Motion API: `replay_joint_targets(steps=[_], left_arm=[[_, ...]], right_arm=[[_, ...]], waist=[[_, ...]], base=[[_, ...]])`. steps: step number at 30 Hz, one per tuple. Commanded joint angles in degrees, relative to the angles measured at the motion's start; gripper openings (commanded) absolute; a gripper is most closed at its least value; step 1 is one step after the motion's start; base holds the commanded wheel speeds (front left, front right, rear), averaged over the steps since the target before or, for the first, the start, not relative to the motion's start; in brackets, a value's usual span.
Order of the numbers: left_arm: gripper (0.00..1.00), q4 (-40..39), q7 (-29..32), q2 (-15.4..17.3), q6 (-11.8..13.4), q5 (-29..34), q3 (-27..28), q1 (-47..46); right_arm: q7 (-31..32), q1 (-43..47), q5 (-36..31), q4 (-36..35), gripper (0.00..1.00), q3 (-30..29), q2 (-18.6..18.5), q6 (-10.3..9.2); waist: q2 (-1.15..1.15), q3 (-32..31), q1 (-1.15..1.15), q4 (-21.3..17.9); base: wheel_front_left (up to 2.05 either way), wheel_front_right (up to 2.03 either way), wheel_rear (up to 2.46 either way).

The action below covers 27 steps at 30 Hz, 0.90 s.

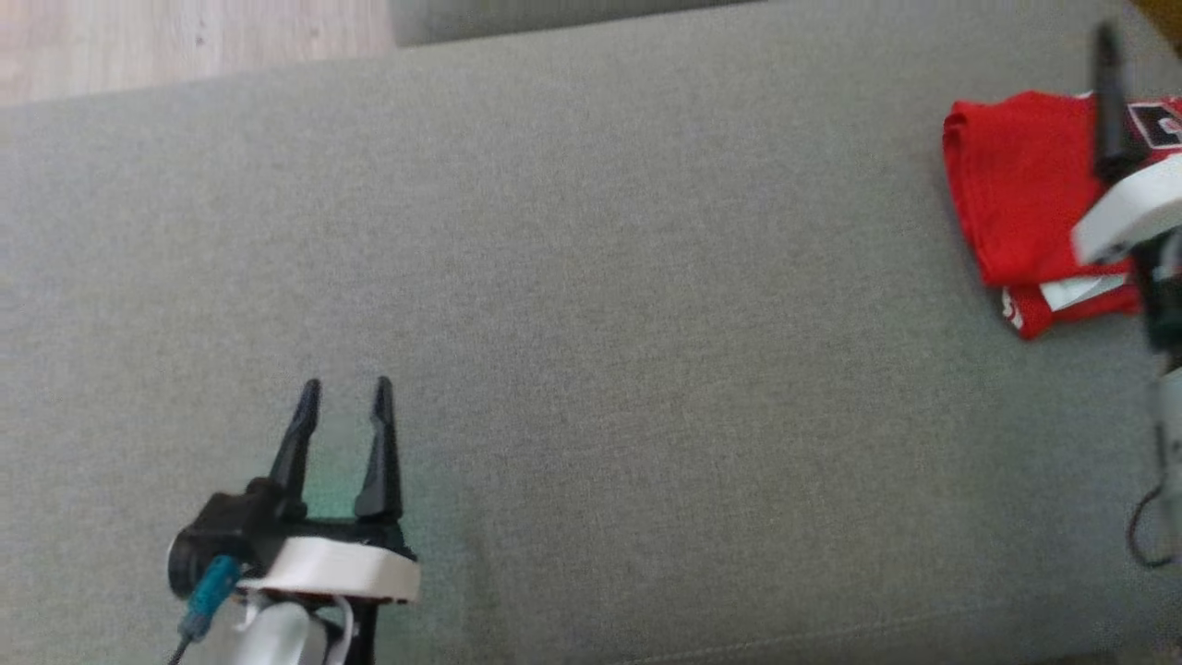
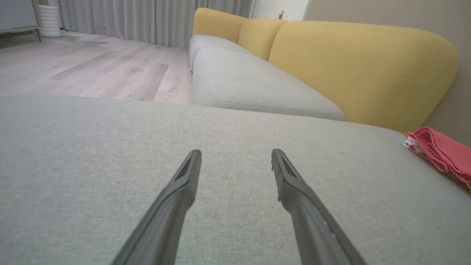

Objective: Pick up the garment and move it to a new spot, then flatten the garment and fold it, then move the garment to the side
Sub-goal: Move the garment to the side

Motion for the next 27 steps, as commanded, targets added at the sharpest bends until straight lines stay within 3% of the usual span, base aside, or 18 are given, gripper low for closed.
replay_joint_targets(steps=[1,10,16,27], left_arm=[[1.0,-1.81,-0.64,0.68,0.68,-1.02,2.85,0.03],[1.0,-2.33,-0.41,0.23,3.43,-2.92,4.76,4.44],[1.0,-2.77,-0.14,0.41,5.21,-3.5,5.61,8.39],[1.0,-3.25,0.49,1.06,6.16,-3.95,5.58,12.68]], right_arm=[[-0.8,0.62,0.28,-2.64,1.0,1.67,0.63,0.18],[-5.97,10.71,-1.41,-5.56,1.0,4.95,8.21,0.18],[-9.3,20.84,-3.18,-8.05,1.0,3.55,13.89,0.18],[-12.61,34.22,-1.81,-11.0,1.0,4.46,15.82,0.18]], waist=[[0.0,-1.86,0.0,0.24],[0.0,-8.08,0.0,2.34],[0.0,-10.72,0.0,3.42],[0.0,-12.21,0.0,4.89]], base=[[0.0,0.0,0.0],[0.0,0.0,0.0],[0.0,0.0,0.0],[0.0,0.0,0.0]])
